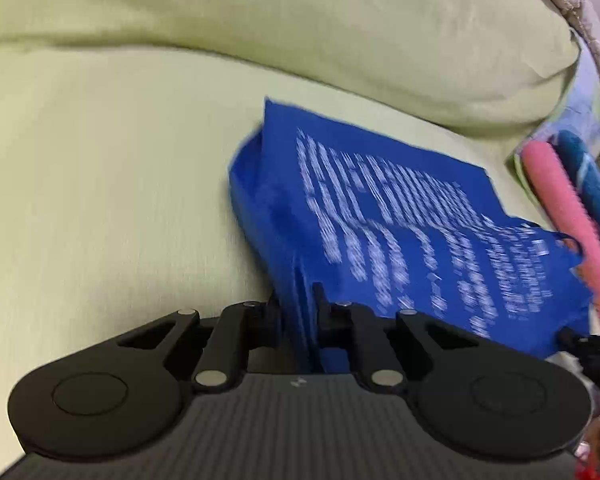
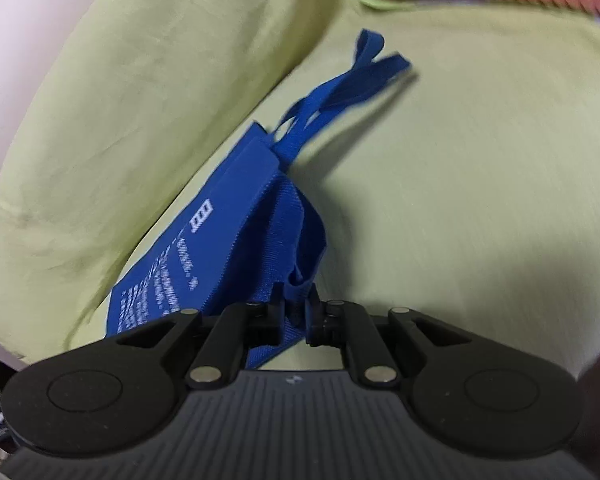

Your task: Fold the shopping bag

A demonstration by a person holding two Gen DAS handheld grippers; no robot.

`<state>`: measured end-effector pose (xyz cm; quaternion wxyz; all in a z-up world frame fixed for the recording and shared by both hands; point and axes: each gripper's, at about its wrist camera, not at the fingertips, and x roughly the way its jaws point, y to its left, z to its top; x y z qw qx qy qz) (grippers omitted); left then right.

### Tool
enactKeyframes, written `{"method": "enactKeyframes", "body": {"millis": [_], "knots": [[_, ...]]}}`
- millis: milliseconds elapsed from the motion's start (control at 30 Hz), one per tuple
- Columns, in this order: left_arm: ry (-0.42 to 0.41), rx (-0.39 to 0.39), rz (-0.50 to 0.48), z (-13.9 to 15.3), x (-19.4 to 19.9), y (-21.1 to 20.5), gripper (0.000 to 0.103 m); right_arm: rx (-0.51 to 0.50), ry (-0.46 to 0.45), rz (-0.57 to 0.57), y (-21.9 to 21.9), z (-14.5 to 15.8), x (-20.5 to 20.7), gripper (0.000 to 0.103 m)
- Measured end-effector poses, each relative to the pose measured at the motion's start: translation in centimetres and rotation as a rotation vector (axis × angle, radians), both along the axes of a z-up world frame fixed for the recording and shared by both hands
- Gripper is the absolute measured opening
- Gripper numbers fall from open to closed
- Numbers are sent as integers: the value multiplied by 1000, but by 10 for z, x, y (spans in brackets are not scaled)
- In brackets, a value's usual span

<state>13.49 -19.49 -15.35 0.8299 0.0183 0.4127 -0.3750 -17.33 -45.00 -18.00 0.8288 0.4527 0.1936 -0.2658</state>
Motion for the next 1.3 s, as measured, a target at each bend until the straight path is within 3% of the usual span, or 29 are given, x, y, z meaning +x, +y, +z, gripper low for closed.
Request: {"method": "enactKeyframes", "body": {"millis": [167, 200, 233, 300, 433, 533, 600, 767, 867, 933, 1000, 1133, 1300], "knots": [[-26, 28, -13, 12, 9, -10, 13, -34, 67, 33, 2, 15, 3, 13], [-29, 25, -21, 14, 4, -4, 19, -34, 77, 46, 7, 16, 0, 18], [-31, 28, -28, 16, -2, 2, 32, -34, 89, 58, 12, 16, -4, 24], [-43, 51, -29, 16, -18, 17, 43, -45, 133, 82, 24, 14, -18, 33], [-74, 78, -16, 25, -51, 46, 43, -125, 191, 85, 43, 19, -42, 33], [-163, 113, -50, 42, -84, 55, 43, -198, 186, 77, 51, 28, -48, 33], [-212, 139, -92, 48, -104, 48, 44, -257, 173, 80, 53, 37, -41, 33], [-189, 225, -65, 46, -126, 17, 46, -328, 205, 81, 63, 45, -25, 33], [-184, 230, -66, 48, -140, 12, 46, -372, 274, 115, 72, 52, -19, 45], [-211, 240, -105, 52, -151, 4, 51, -389, 355, 142, 74, 54, -12, 62], [-236, 247, -152, 55, -161, 2, 55, -372, 353, 143, 74, 56, -16, 71], [-231, 278, -156, 60, -170, -8, 56, -304, 306, 177, 72, 62, -24, 72], [-223, 258, -145, 71, -183, -5, 63, -318, 305, 171, 76, 73, -32, 82]]}}
